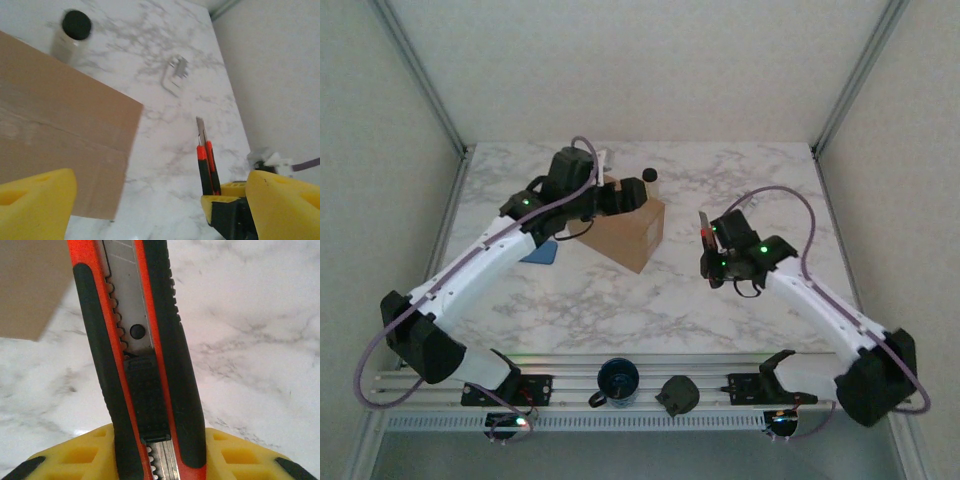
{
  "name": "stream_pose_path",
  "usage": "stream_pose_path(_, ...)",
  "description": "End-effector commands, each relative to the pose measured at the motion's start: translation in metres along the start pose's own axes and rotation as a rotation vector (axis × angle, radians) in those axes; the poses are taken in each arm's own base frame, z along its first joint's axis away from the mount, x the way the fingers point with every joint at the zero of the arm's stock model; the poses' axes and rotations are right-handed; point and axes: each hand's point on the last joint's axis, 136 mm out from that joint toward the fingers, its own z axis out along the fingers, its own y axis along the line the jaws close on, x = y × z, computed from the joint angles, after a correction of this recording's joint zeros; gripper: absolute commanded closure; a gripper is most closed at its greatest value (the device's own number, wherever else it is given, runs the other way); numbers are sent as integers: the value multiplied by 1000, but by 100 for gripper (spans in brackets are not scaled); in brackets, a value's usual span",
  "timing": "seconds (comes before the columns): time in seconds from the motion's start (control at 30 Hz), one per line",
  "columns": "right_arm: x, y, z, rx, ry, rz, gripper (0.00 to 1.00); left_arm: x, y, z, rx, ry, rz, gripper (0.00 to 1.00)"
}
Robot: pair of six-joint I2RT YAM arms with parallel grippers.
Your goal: Unpack the express box
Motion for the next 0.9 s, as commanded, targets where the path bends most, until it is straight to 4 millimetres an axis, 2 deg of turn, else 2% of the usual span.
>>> stream_pose_path(0.0,-6,15,-31,-101,-46,-90,78,3,-39,9,171,6,-4,13)
stream_pose_path(0.2,-24,39,-64,-243,-125,-101,78,32,-69,29,257,65,31,15)
stream_pose_path(0.37,-37,57,-75,-333,-158,-89,77,50,-82,37,313,75,29,17)
stream_pose_path(0.5,-44,67,-84,-390,-183,-92,76,59,-79,47,308,88,12,20)
stream_pose_path(0.87,-54,79,-91,-448,-221,-98,76,73,-98,61,384,132,-9,31)
